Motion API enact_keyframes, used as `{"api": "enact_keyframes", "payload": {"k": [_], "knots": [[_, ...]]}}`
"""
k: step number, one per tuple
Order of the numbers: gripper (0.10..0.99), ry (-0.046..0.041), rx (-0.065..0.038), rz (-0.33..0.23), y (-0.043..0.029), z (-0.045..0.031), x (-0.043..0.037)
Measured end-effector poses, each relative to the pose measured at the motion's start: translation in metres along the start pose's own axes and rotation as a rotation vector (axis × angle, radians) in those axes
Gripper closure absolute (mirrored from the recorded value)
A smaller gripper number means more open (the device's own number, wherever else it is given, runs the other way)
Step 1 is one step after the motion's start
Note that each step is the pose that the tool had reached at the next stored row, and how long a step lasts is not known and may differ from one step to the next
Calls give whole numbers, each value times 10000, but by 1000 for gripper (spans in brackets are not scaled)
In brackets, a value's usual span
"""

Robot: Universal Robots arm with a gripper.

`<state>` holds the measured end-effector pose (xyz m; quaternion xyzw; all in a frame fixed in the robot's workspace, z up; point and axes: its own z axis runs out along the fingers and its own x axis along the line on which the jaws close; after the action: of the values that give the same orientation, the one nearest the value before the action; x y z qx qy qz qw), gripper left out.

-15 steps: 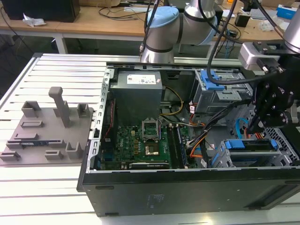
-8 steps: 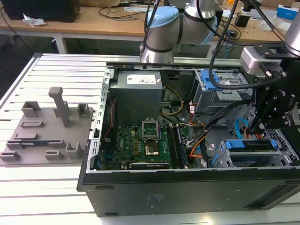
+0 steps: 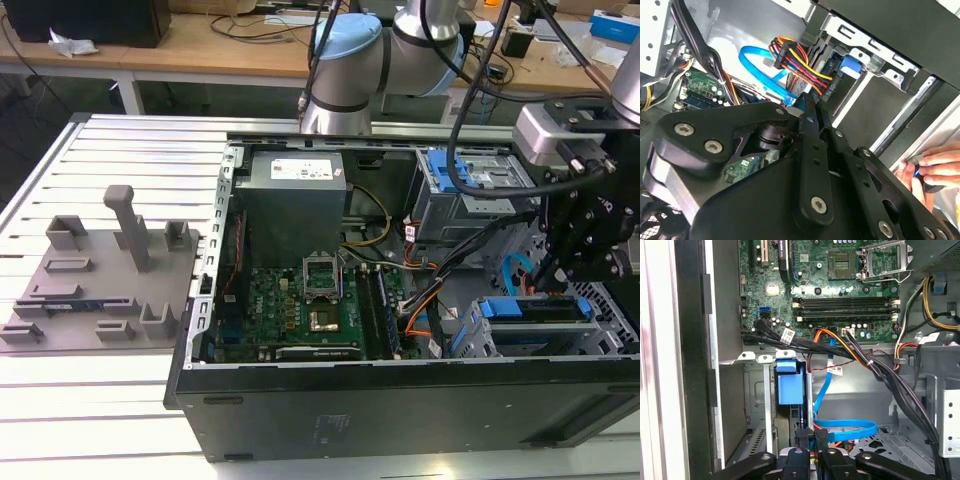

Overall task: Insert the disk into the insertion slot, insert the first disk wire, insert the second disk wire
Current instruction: 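Insert the second disk wire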

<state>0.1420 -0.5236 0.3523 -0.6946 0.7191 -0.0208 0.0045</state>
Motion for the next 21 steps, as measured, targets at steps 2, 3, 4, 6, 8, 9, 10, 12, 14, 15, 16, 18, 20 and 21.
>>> {"api": "enact_keyframes", "payload": {"k": [2, 3, 4, 6, 8, 9, 10, 12, 14, 15, 16, 18, 20, 21], "knots": [[925, -1, 0, 1, 1, 4, 13], [925, -3, 0, 1, 2, 8, 18], [925, -2, 0, 1, 2, 11, 20], [925, 2, 0, 0, 3, 15, 23], [925, -1, 0, 1, 3, 22, 31], [925, 0, 0, 0, 3, 24, 36], [925, -1, 0, 1, 3, 26, 40], [925, -2, 0, 1, 3, 30, 51], [925, 0, 0, 1, 3, 33, 55], [925, 0, 0, 1, 2, 35, 56], [925, 1, 0, 1, 3, 36, 56], [925, 0, 0, 1, 3, 40, 55], [925, 0, 0, 2, 3, 45, 55], [925, 0, 0, 2, 3, 46, 56]]}}
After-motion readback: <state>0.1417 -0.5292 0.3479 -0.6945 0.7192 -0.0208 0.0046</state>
